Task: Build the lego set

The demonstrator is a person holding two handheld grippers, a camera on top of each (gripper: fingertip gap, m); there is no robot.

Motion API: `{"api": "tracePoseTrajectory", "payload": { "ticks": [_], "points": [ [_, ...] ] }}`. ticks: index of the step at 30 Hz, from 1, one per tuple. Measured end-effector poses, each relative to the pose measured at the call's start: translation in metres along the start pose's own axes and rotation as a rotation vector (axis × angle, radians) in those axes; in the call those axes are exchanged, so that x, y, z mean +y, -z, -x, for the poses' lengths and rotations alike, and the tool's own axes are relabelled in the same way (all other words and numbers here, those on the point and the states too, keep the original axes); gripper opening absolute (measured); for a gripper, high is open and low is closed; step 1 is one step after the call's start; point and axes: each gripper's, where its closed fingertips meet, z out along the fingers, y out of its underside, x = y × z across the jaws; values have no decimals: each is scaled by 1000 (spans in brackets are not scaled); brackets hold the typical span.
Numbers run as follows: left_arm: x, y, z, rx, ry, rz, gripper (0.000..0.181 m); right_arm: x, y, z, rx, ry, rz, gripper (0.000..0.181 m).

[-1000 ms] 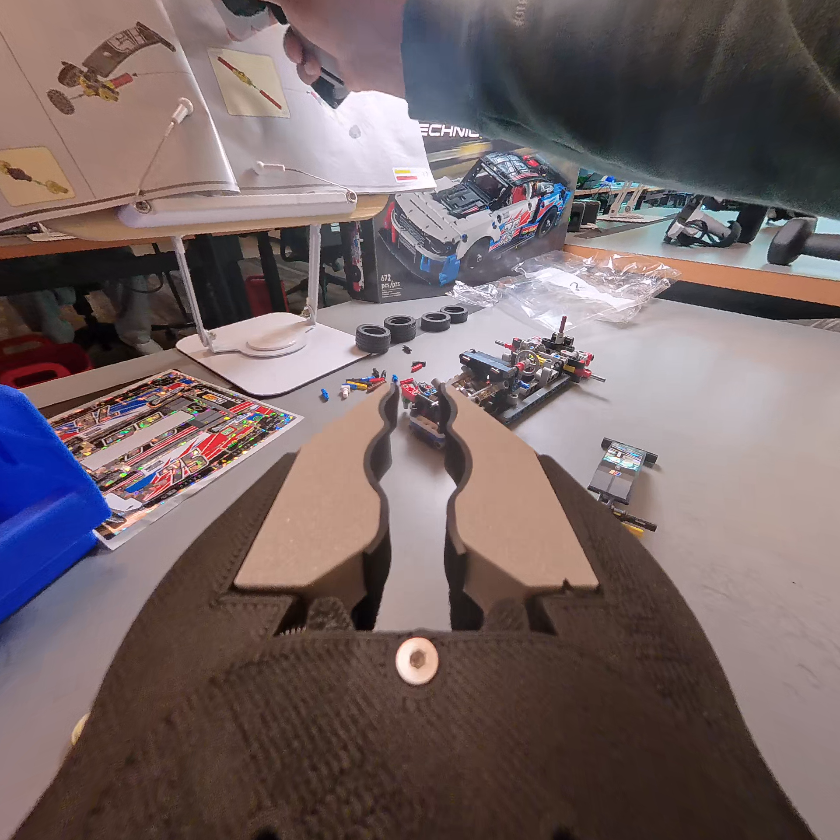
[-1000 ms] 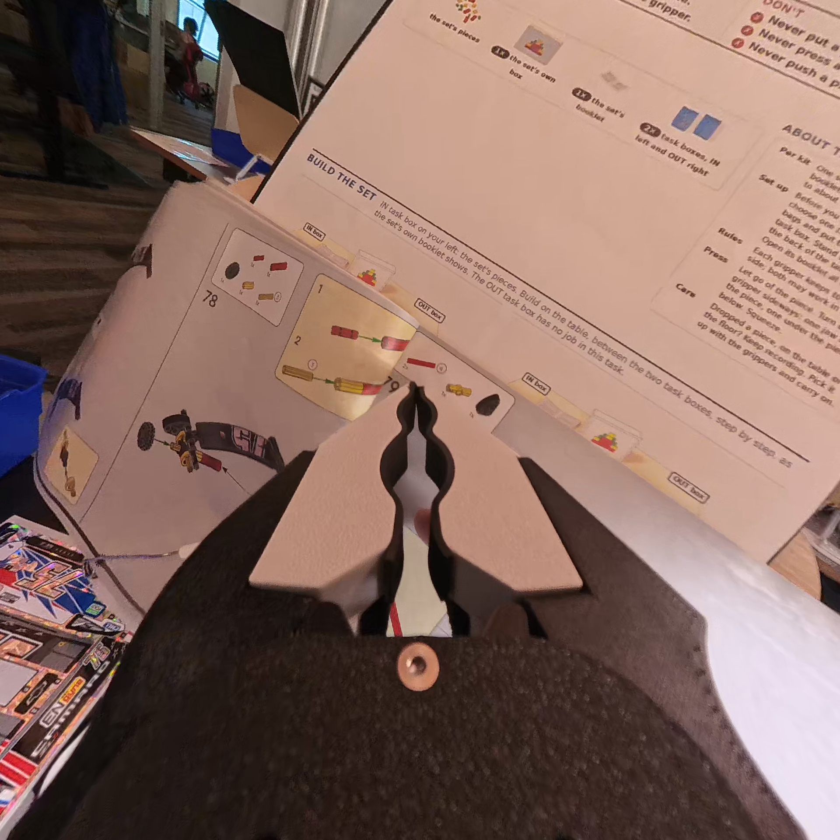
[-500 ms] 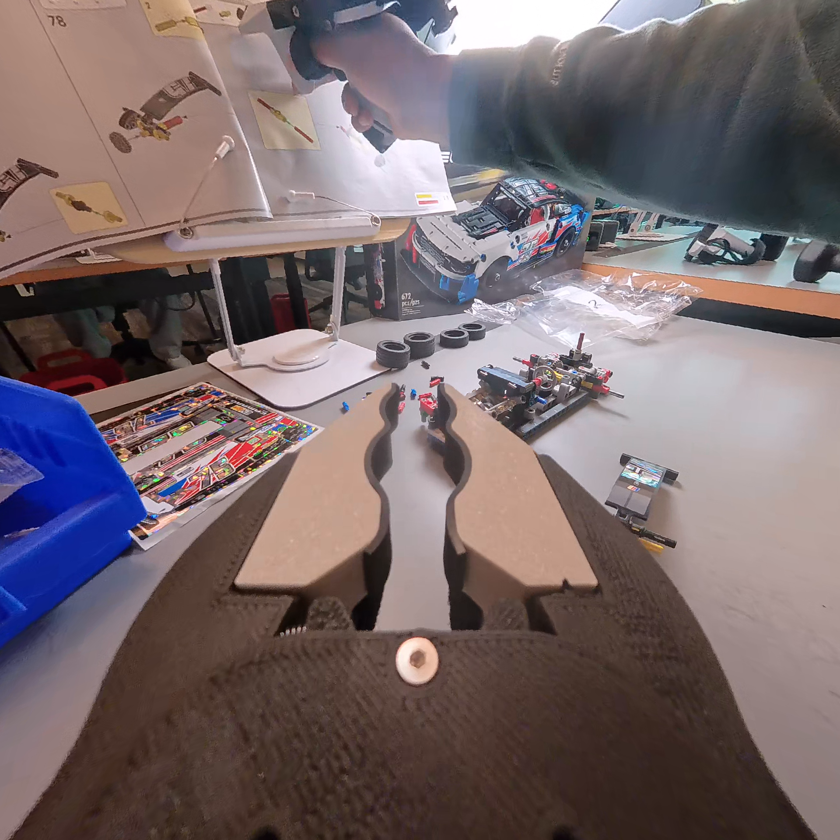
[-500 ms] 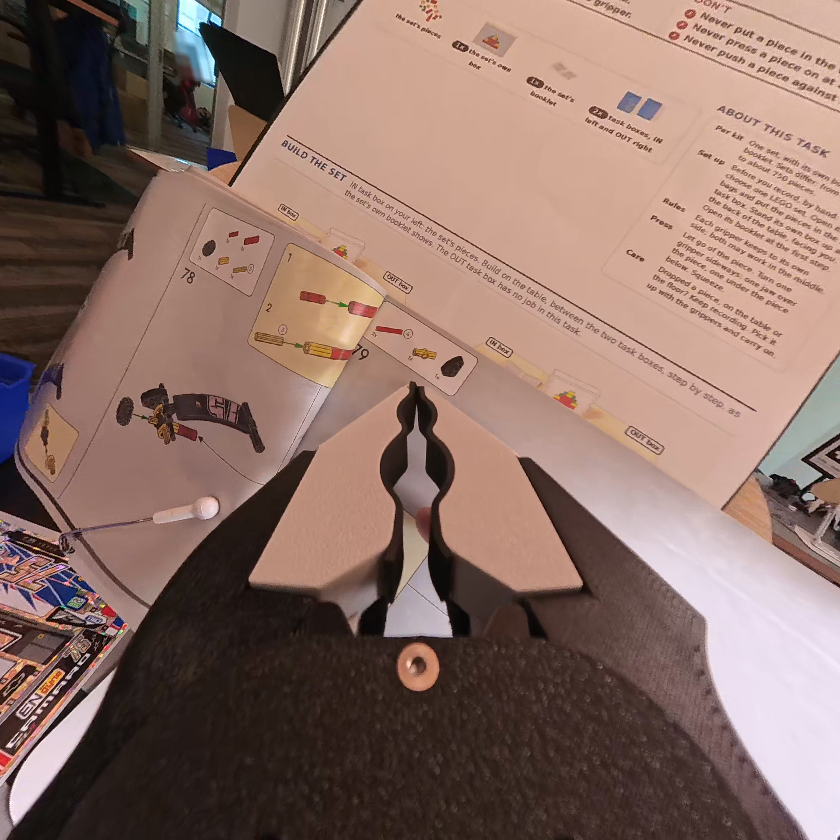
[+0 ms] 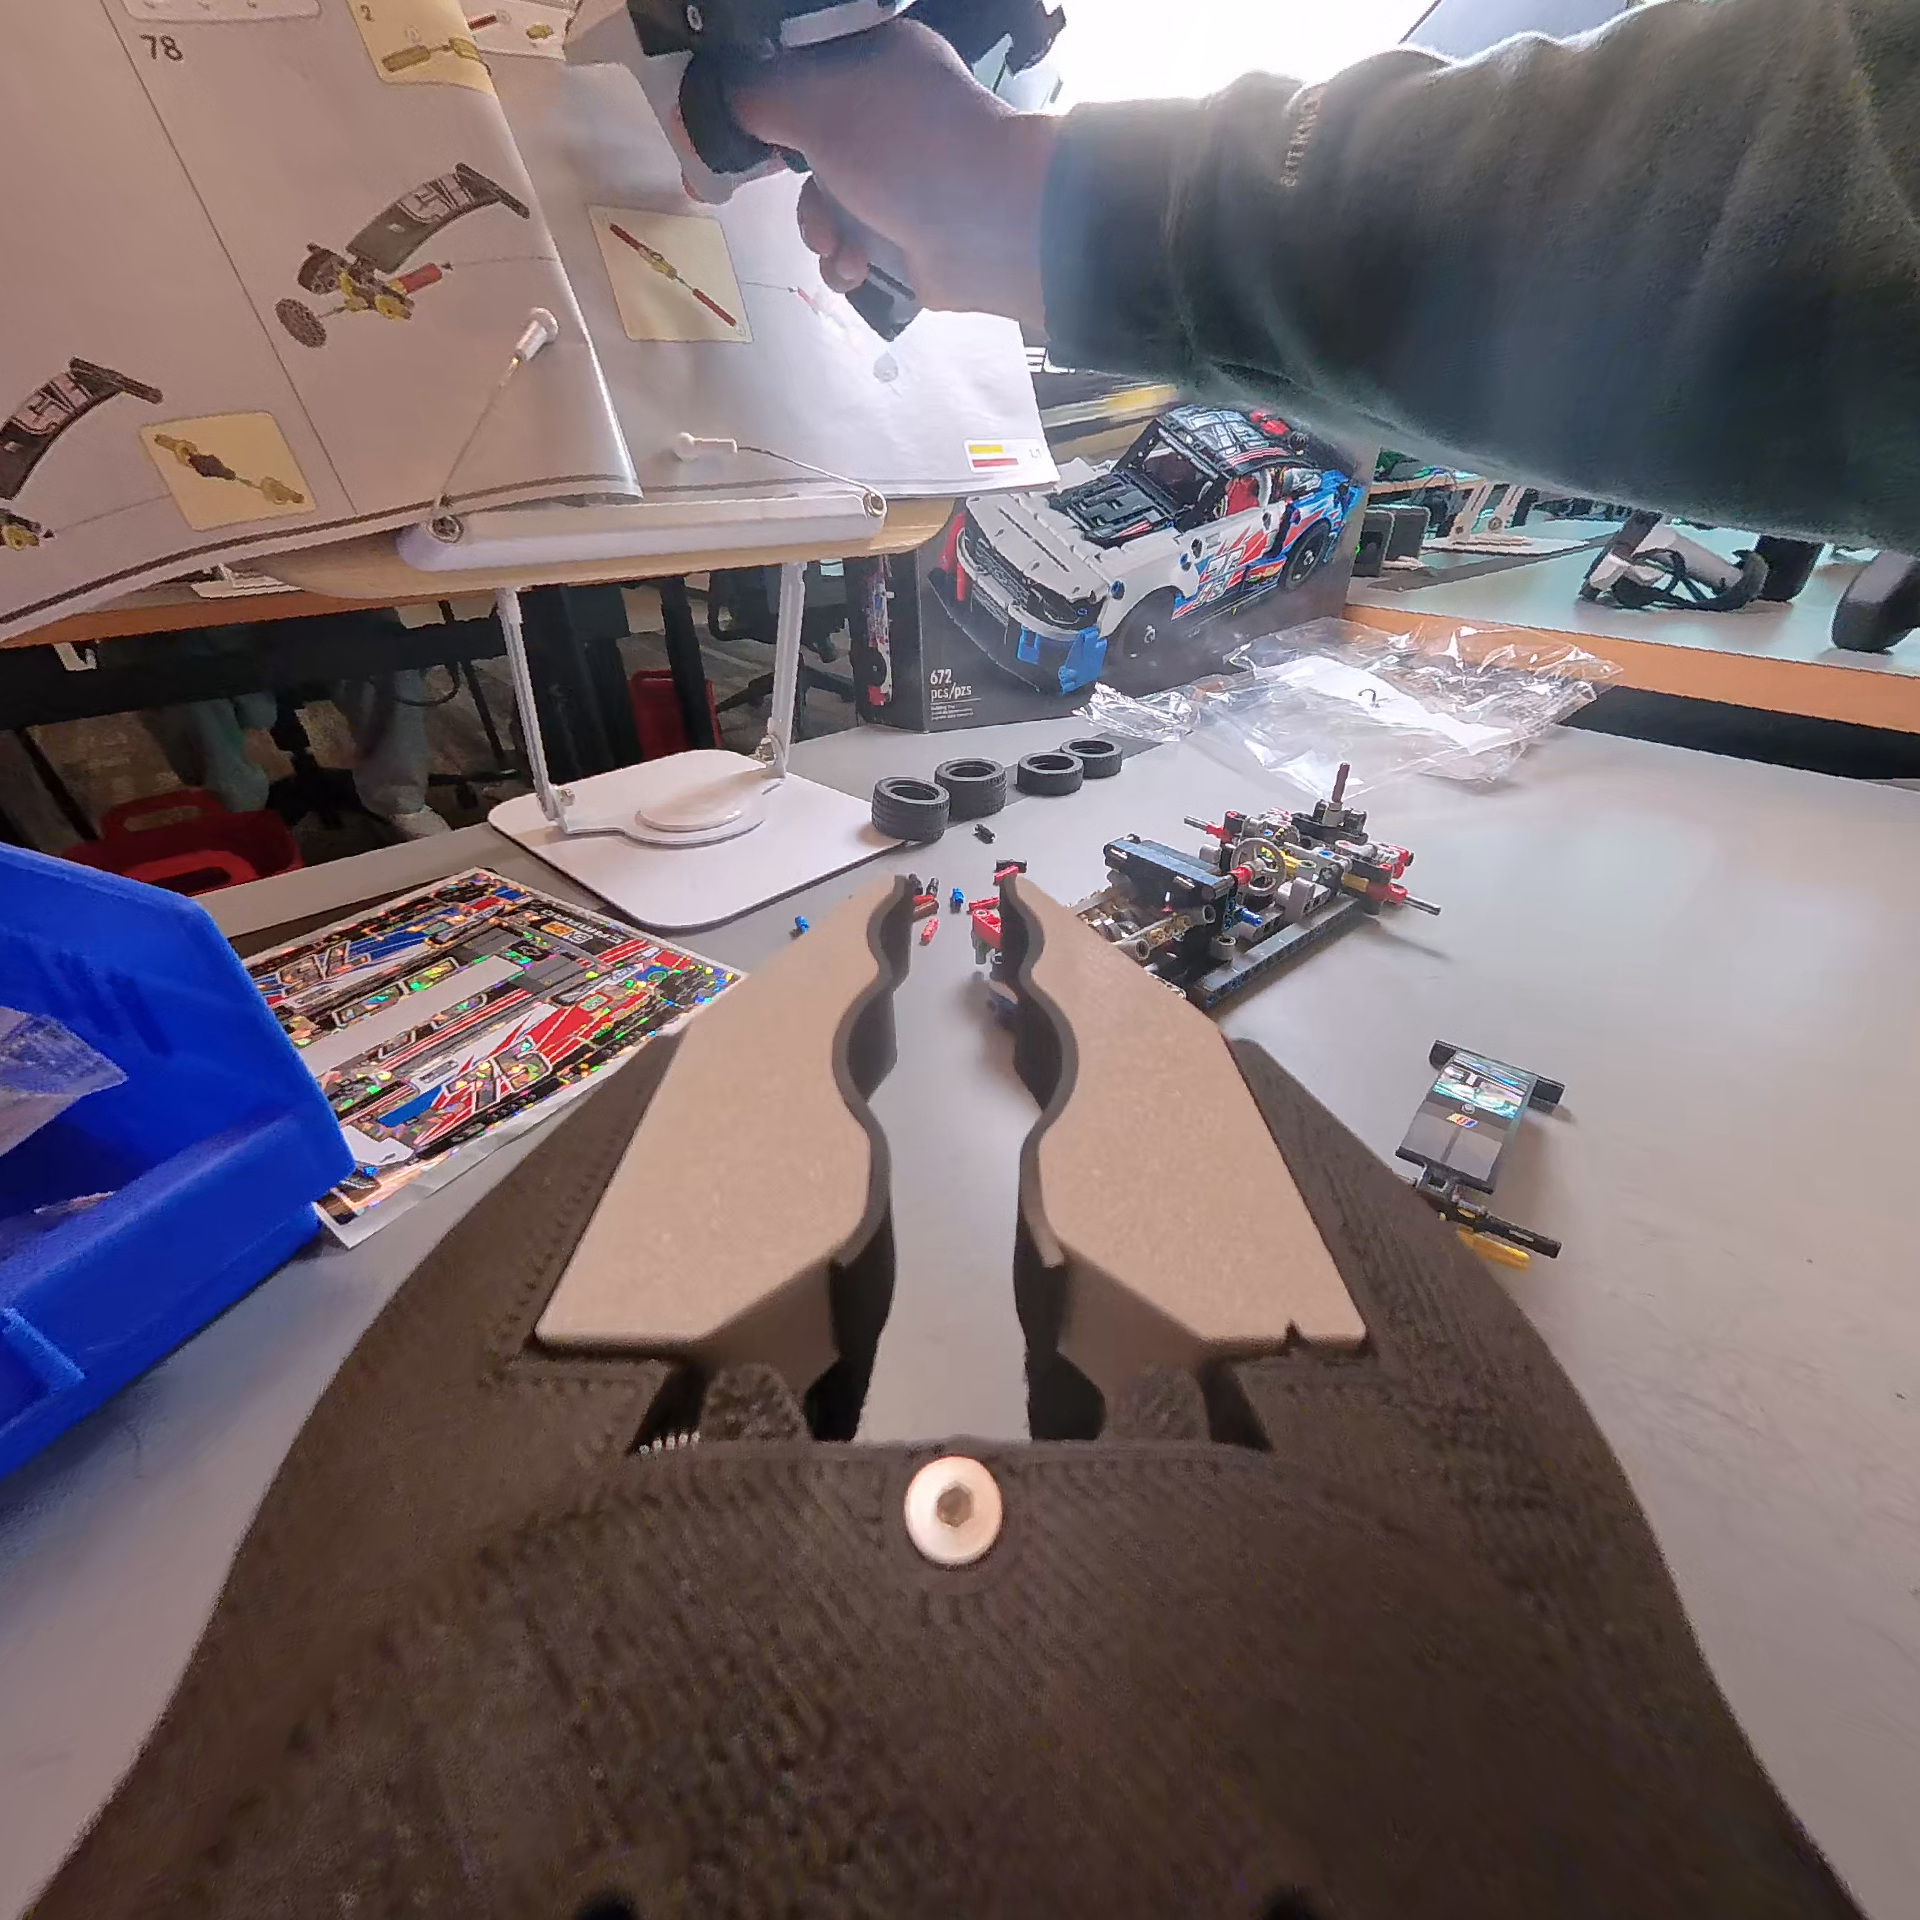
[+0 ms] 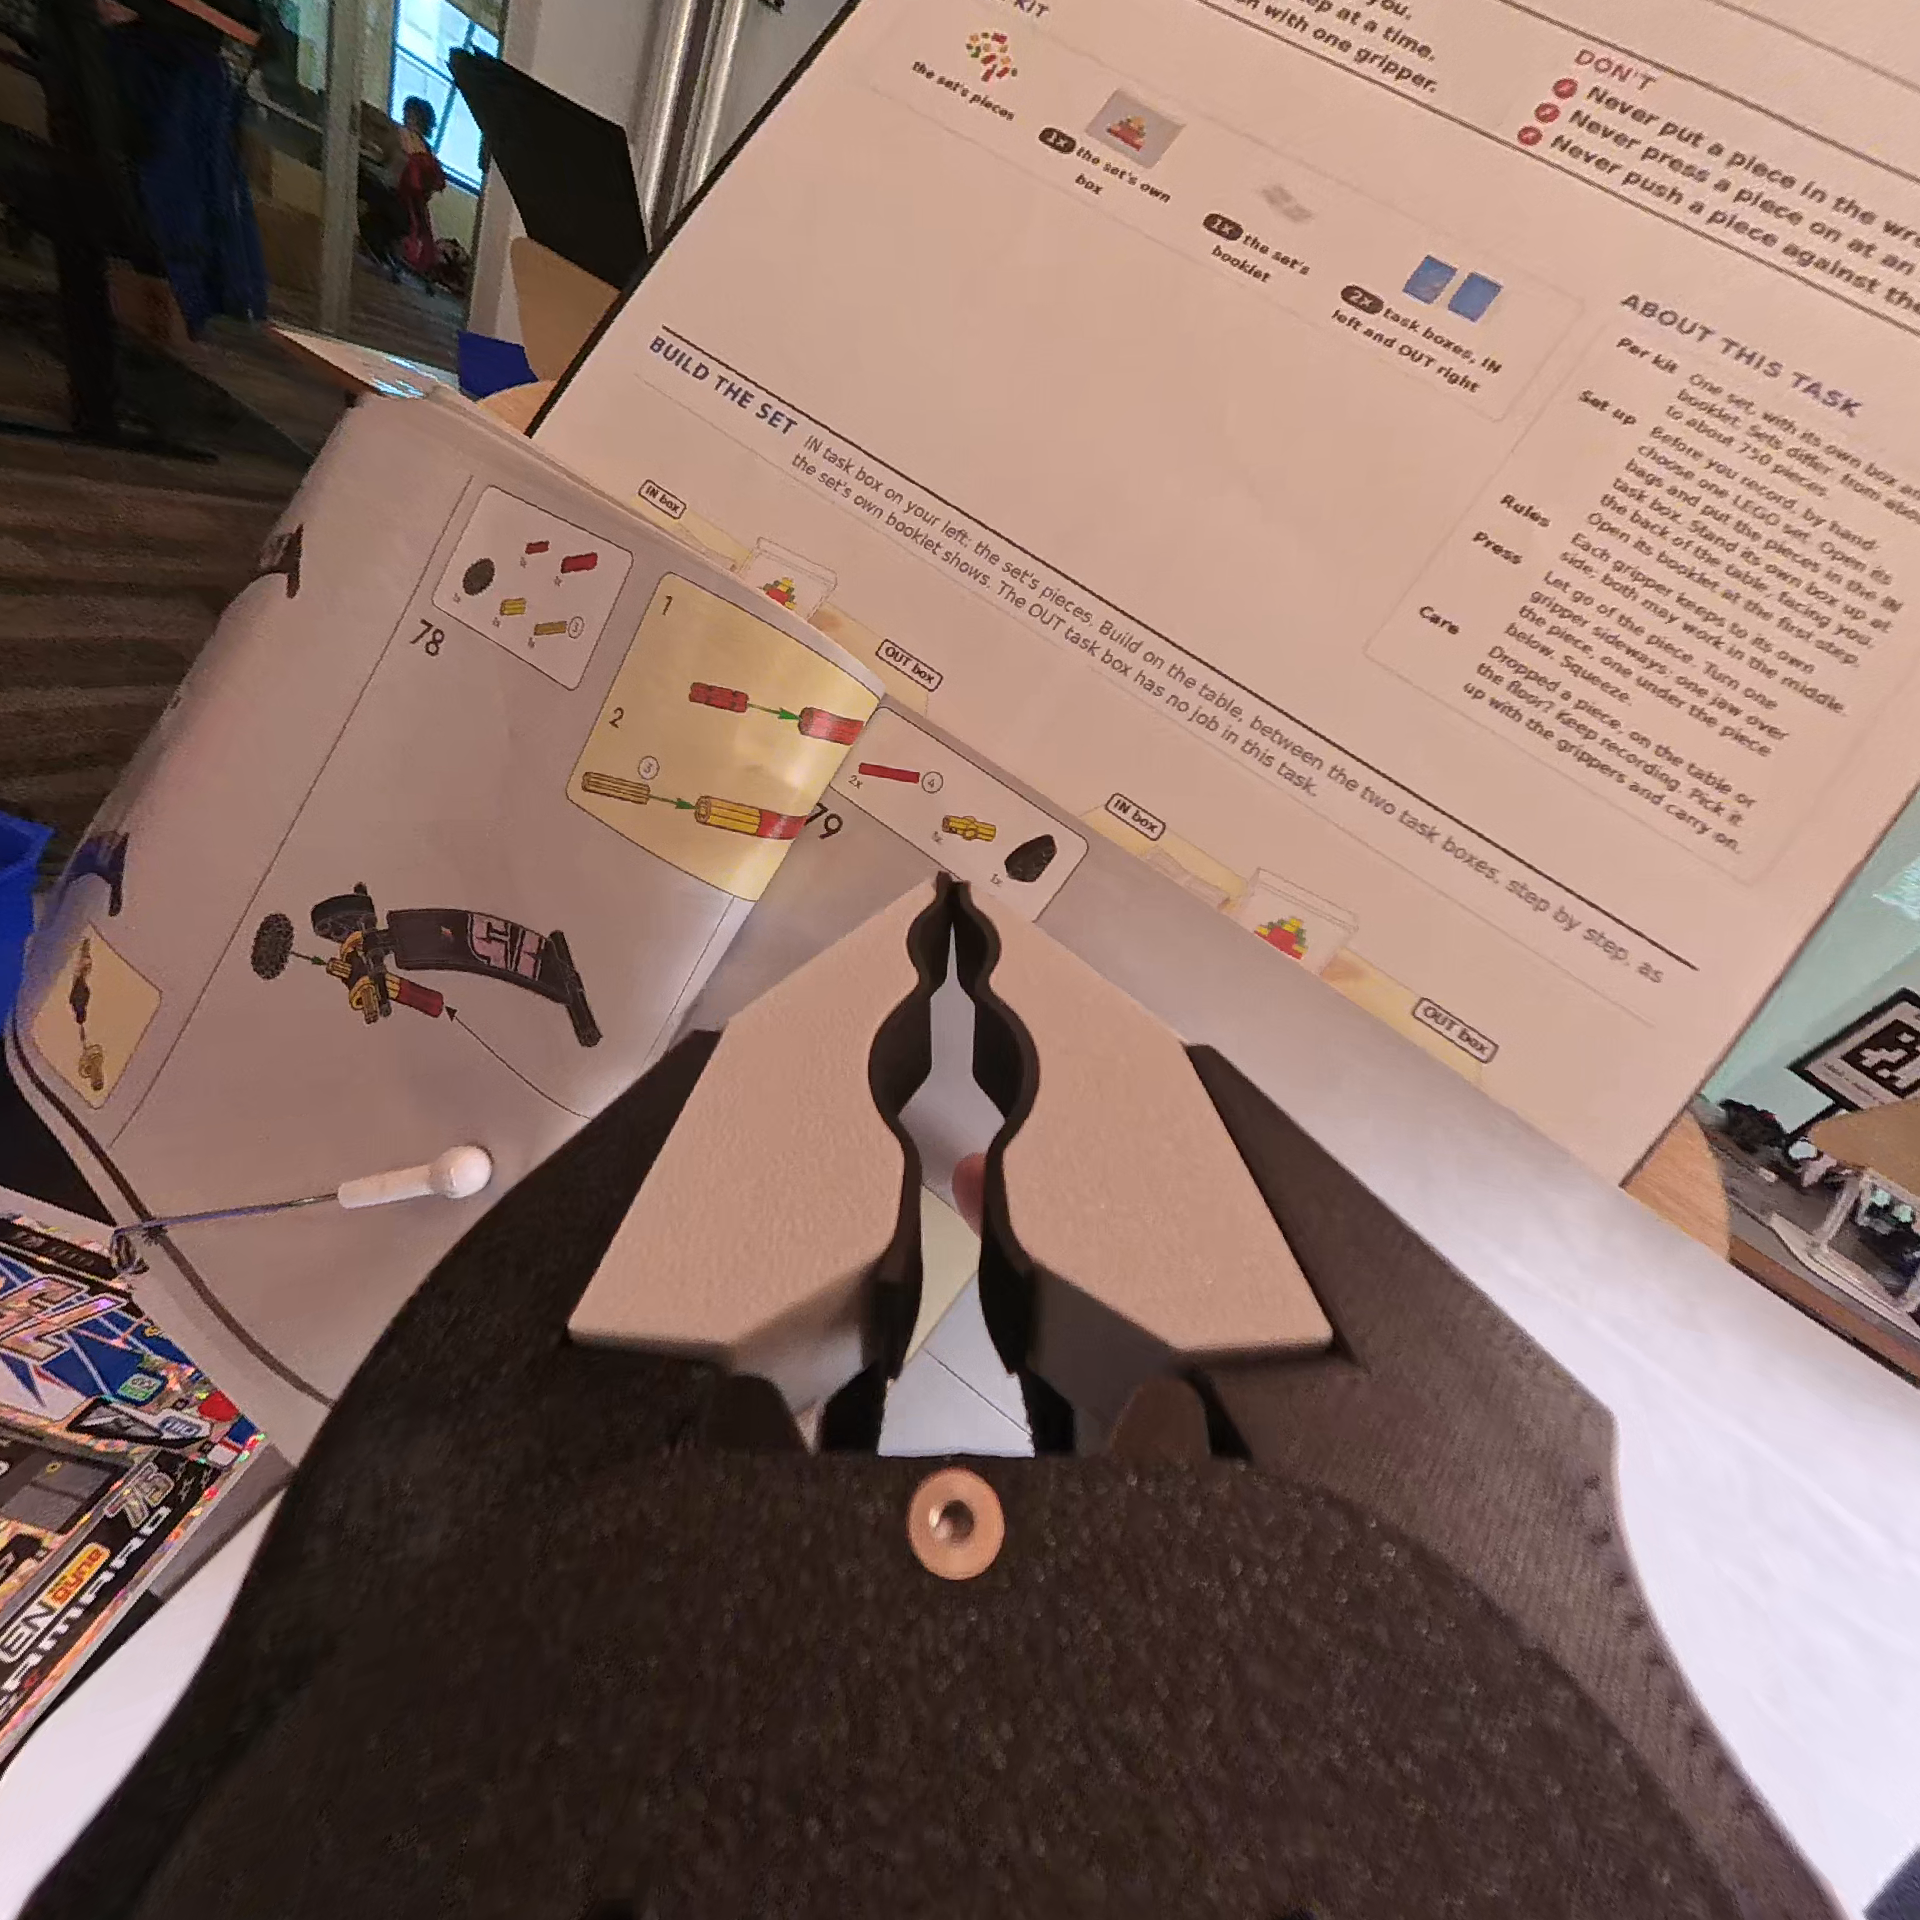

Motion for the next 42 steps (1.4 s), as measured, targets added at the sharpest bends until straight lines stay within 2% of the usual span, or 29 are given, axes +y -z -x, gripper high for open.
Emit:
{"api": "tracePoseTrajectory", "payload": {
  "ticks": [1, 10, 15, 19, 24, 29, 34, 38, 42],
  "points": [
    [0, 0, 0, 0, 1, 0, 14, 0, 1, -2, 7, 0, 0, 0],
    [1, -1, -1, 4, -1, 7, 14, 7, 8, -15, 30, 19, 18, 0],
    [1, 0, 2, -8, -2, 7, 14, -2, 23, -6, -15, 12, -35, 0],
    [3, 1, 6, -30, 10, 21, 14, -21, 64, 18, -119, -70, -152, 0],
    [-6, 9, 25, -116, 27, -17, 12, -28, 158, 64, -304, -197, -282, 0],
    [-43, 32, 47, -205, -14, -138, 11, 13, 254, 100, -396, -226, -261, 0],
    [-72, 54, 60, -278, -70, -208, 11, 89, 326, 126, -401, -248, -94, 4],
    [-79, 64, 66, -322, -125, -220, 11, 135, 359, 135, -355, -276, -28, 7],
    [-77, 67, 69, -334, -130, -218, 10, 153, 364, 135, -332, -279, -36, 9]
  ]
}}
